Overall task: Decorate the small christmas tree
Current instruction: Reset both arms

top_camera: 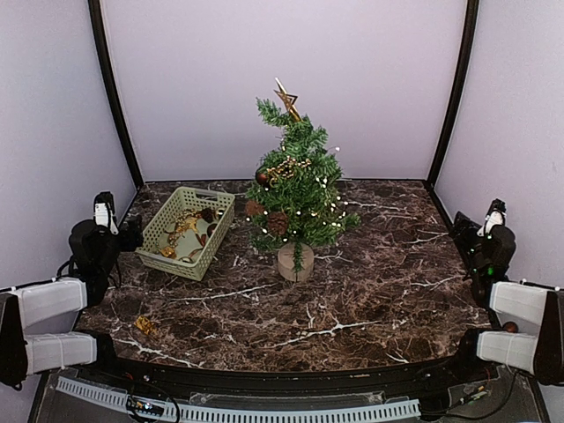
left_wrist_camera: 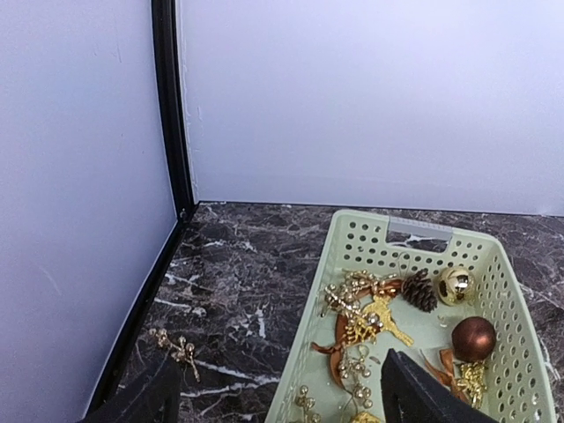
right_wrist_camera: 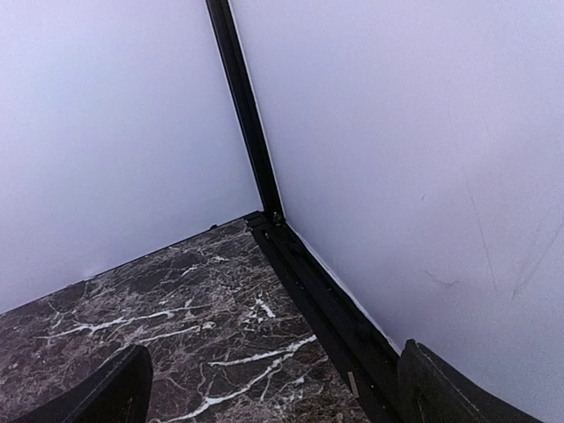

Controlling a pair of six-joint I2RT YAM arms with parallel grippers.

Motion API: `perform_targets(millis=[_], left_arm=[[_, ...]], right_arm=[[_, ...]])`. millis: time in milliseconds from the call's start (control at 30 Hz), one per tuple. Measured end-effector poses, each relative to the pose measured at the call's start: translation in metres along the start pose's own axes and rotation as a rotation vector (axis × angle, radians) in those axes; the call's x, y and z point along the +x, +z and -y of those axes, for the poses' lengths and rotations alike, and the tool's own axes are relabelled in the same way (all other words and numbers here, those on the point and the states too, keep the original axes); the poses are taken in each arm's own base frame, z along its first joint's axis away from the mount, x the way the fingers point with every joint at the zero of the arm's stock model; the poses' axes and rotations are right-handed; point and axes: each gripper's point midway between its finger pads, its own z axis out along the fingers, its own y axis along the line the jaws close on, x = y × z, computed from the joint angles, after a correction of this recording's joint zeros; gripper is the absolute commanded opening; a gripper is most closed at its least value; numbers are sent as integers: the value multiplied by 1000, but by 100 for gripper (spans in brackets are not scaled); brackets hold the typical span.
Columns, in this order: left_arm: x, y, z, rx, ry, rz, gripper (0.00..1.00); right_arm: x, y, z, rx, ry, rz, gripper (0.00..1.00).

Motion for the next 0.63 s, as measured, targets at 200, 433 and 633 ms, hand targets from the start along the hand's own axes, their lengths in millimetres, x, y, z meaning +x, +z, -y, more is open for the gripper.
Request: perform_targets(millis=[200, 433, 633], left_arm=[[38, -6, -3, -9, 20, -60, 82], [35, -6, -5, -21, 27, -43, 82], [42, -4, -6, -24, 30, -66, 82]], right_arm=[[8, -8, 14, 57, -37, 22, 99], [4, -8, 13, 56, -46, 47, 99], [2, -8, 13, 54, -47, 56, 99]])
